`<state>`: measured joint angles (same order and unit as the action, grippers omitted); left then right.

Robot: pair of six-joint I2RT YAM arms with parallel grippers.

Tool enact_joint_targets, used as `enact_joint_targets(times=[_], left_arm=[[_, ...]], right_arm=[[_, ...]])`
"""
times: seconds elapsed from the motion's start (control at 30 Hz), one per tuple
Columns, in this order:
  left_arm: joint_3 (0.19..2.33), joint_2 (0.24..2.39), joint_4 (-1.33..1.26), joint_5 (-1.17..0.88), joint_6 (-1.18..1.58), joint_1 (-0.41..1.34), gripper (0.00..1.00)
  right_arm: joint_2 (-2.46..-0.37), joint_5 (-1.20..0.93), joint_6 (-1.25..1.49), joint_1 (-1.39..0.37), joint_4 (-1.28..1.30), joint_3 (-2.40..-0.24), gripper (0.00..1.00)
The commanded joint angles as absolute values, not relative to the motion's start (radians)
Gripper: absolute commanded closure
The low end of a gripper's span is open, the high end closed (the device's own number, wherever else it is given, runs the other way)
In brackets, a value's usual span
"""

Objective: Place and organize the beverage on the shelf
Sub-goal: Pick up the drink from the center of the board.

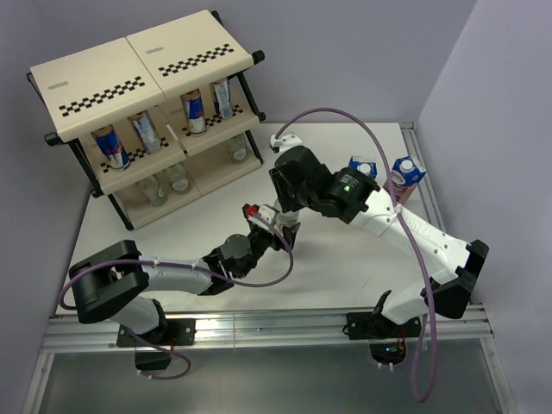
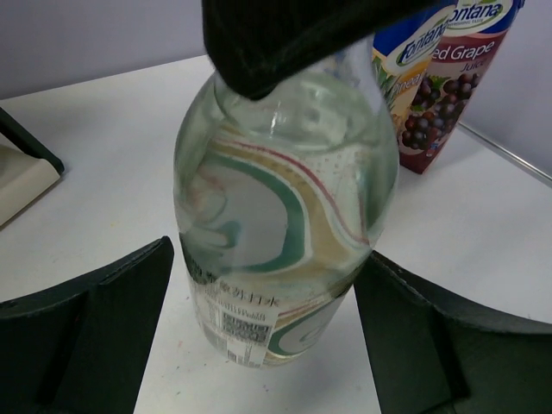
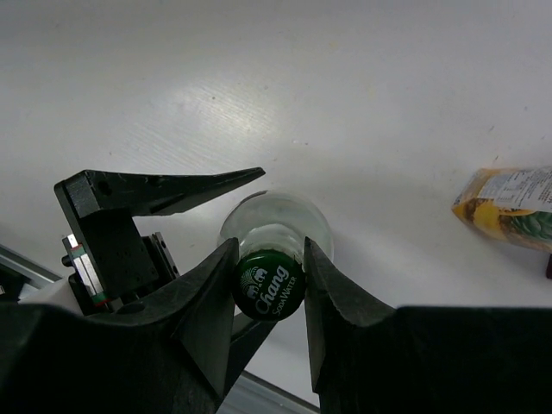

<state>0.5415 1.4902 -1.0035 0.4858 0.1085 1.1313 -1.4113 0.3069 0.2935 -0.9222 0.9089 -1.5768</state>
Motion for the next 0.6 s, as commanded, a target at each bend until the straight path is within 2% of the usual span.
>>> enact_joint_targets(times=[0.0, 0.27, 0.37, 0.4, 0.5, 0.53, 0.57], left_arm=[[0.575, 1.494, -1.081, 0.500, 0.114, 1.134, 0.11], [0.575, 1.486, -1.072, 0.503, 0.115, 1.134, 0.31], [0.578, 1.491, -1.069, 0.514, 0.117, 1.134, 0.61], [0.581, 1.493, -1.063, 0.525, 0.121, 1.134, 0.78], [0.601, 1.503, -1.035, 0.555, 0.139, 1.134, 1.00], [0.604, 1.505, -1.035, 0.561, 0.143, 1.134, 1.00], [0.604, 1.508, -1.035, 0.571, 0.146, 1.134, 1.00]], right_arm=[[-1.414, 0.359, 0.281, -0.949, 0.841, -1.670, 1.00], [-1.463, 0.403, 0.275, -0.985, 0.864, -1.709, 1.00], [-1.473, 0.411, 0.272, -1.000, 0.864, -1.720, 1.00], [-1.476, 0.413, 0.272, -1.005, 0.864, -1.724, 0.99], [-1.473, 0.382, 0.267, -1.012, 0.839, -1.715, 0.89], [-1.467, 0.368, 0.267, -1.012, 0.831, -1.710, 0.80], [-1.460, 0.354, 0.268, -1.012, 0.810, -1.704, 0.77]])
